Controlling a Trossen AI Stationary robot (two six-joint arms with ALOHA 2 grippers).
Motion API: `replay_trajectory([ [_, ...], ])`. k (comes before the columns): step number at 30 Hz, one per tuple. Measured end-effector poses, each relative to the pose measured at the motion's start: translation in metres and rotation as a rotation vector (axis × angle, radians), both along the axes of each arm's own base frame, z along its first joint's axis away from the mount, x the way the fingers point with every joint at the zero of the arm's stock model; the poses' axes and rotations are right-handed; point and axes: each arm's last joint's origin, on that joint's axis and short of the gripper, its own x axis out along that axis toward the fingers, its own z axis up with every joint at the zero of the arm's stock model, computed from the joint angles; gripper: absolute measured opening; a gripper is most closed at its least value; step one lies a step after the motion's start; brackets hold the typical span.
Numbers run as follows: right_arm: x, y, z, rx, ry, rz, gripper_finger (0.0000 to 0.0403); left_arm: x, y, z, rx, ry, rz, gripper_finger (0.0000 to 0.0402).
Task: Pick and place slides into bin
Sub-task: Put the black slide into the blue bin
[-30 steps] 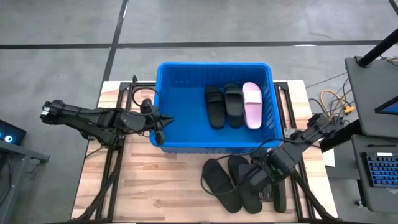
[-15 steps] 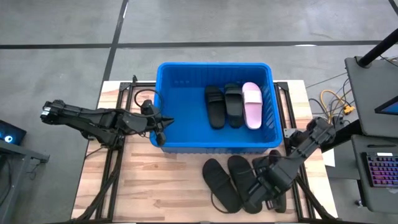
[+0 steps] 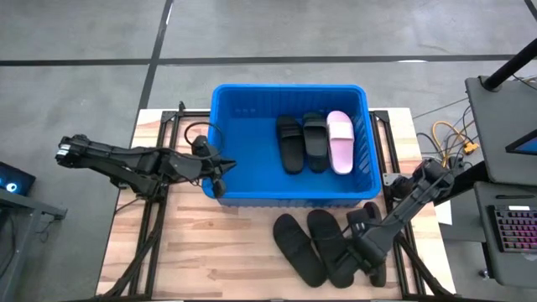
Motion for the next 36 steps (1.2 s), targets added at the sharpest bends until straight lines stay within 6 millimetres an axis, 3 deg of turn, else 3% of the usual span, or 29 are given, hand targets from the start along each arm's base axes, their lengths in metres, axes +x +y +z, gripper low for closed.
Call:
replay_trajectory([
  [9,-0.006,-0.004,-0.024,-0.055,0.015,-0.084,0.0224,0.0,0.0,0.0,0.0,0.002,0.0,0.002],
  [36,-0.044,-0.011,-0.076,-0.201,0.09,-0.034,0.0224,0.0,0.0,0.0,-0.002,-0.001,0.001,0.002],
])
